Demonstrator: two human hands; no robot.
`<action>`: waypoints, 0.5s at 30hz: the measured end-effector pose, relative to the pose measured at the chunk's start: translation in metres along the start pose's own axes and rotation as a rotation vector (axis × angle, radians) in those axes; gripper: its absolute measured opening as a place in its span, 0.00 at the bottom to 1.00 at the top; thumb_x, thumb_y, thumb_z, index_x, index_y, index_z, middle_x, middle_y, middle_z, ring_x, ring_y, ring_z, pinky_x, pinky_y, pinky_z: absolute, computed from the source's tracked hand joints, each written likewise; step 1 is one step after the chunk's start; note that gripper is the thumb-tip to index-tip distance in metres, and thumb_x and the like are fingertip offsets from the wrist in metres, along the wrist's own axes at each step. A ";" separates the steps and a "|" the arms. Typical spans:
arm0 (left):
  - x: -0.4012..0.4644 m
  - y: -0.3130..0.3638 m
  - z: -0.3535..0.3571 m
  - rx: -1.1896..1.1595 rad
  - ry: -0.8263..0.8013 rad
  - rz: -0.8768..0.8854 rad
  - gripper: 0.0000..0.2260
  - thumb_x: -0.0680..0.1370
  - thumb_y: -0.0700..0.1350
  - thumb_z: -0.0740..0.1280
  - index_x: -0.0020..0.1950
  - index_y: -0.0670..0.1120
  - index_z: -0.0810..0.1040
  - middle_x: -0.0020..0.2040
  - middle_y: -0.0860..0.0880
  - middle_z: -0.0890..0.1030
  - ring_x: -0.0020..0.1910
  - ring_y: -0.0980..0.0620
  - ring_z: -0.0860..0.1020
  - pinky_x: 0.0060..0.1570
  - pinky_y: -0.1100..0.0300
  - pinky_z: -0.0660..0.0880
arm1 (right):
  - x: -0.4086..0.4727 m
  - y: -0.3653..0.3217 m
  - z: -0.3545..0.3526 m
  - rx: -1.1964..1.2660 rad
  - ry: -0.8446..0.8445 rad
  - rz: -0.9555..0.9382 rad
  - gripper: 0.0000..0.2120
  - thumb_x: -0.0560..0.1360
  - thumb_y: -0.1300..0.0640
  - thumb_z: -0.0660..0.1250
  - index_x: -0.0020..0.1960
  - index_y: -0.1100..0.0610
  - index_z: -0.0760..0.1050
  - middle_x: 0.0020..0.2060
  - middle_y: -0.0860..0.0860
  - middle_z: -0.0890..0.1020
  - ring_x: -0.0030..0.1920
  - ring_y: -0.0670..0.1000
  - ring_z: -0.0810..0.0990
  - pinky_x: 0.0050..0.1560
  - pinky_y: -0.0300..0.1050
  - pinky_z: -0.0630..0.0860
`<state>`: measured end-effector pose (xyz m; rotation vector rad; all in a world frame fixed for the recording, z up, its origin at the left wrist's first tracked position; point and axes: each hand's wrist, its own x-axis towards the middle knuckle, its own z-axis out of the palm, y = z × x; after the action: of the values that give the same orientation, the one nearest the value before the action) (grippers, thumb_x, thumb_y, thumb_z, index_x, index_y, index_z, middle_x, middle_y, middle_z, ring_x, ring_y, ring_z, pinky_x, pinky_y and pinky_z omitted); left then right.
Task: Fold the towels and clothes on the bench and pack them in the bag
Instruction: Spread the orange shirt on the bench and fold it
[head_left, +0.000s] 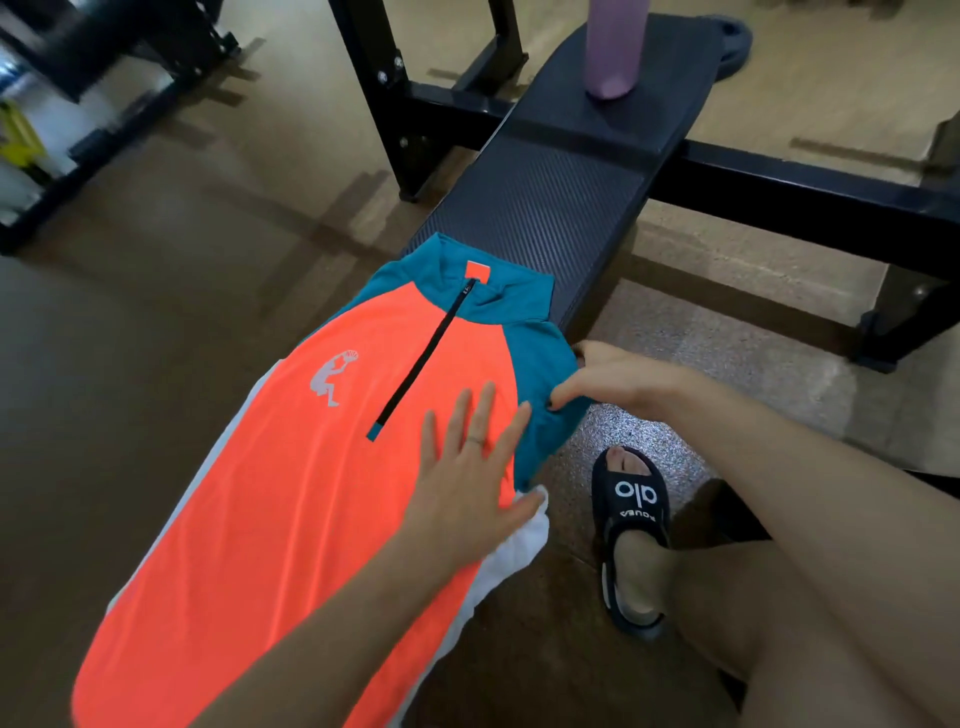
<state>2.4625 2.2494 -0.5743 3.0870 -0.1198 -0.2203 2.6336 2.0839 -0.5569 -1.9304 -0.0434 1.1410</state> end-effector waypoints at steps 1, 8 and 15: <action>-0.009 0.001 0.005 0.022 0.010 -0.007 0.39 0.76 0.67 0.58 0.83 0.57 0.49 0.84 0.45 0.47 0.82 0.41 0.47 0.76 0.33 0.51 | -0.004 0.000 -0.004 -0.048 -0.021 -0.026 0.33 0.65 0.61 0.76 0.67 0.60 0.69 0.61 0.55 0.78 0.57 0.53 0.78 0.60 0.51 0.77; -0.033 0.013 0.009 0.063 -0.049 -0.070 0.46 0.73 0.56 0.66 0.83 0.50 0.43 0.83 0.41 0.40 0.82 0.39 0.42 0.77 0.35 0.48 | -0.017 0.002 -0.001 -0.809 0.133 0.050 0.20 0.76 0.62 0.65 0.67 0.60 0.68 0.64 0.61 0.75 0.59 0.61 0.77 0.55 0.51 0.76; -0.036 0.033 0.020 0.157 -0.019 -0.119 0.47 0.71 0.44 0.70 0.84 0.47 0.45 0.83 0.38 0.44 0.82 0.38 0.47 0.74 0.30 0.51 | -0.031 -0.051 0.034 -0.979 0.575 -0.358 0.16 0.78 0.56 0.63 0.64 0.59 0.67 0.61 0.59 0.73 0.62 0.61 0.74 0.57 0.55 0.73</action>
<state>2.4217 2.2187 -0.5874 3.2528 0.0491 -0.2567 2.6098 2.1252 -0.5070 -2.8741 -0.7119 0.2632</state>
